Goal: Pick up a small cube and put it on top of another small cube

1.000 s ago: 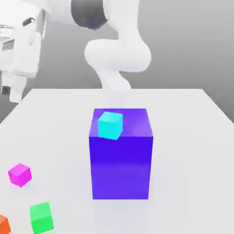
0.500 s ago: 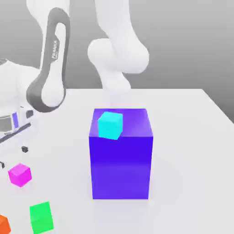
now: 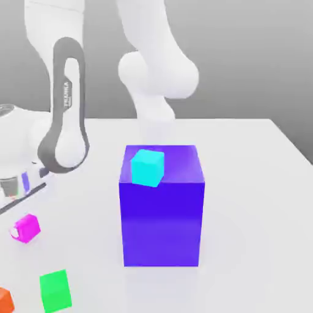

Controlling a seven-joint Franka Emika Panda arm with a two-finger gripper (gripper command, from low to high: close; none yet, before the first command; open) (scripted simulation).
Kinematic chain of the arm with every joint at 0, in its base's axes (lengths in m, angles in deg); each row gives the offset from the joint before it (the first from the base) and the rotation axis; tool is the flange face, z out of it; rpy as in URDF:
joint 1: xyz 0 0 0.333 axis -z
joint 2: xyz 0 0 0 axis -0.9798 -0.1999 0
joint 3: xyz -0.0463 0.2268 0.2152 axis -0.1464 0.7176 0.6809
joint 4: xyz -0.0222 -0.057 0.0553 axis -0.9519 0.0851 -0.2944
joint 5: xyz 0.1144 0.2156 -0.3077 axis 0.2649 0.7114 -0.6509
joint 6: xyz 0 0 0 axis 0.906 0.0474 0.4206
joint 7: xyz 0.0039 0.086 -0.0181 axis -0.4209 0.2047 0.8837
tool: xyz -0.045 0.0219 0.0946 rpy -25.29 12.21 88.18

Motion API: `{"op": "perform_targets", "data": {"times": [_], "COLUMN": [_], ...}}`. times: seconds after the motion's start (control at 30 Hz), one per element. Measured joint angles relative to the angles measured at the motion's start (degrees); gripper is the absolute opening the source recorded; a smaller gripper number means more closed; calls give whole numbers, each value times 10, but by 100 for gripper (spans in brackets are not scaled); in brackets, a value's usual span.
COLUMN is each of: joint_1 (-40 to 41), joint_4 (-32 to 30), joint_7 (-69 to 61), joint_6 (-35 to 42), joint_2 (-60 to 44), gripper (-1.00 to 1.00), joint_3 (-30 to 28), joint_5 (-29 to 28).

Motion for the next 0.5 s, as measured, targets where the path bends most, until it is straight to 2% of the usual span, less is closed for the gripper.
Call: {"op": "perform_targets", "data": {"times": [0.07,0.27,0.4,0.43,0.5], "joint_1": [-17,-95,-113,-116,-116], "joint_4": [15,113,131,133,133], "joint_7": [-5,-64,-62,-60,-60], "joint_6": [33,128,81,66,66], "joint_2": [18,14,-51,-67,-67], "gripper": [-100,-100,-100,100,100], "joint_3": [13,103,107,104,104], "joint_5": [-15,-53,-73,-76,-76]}}
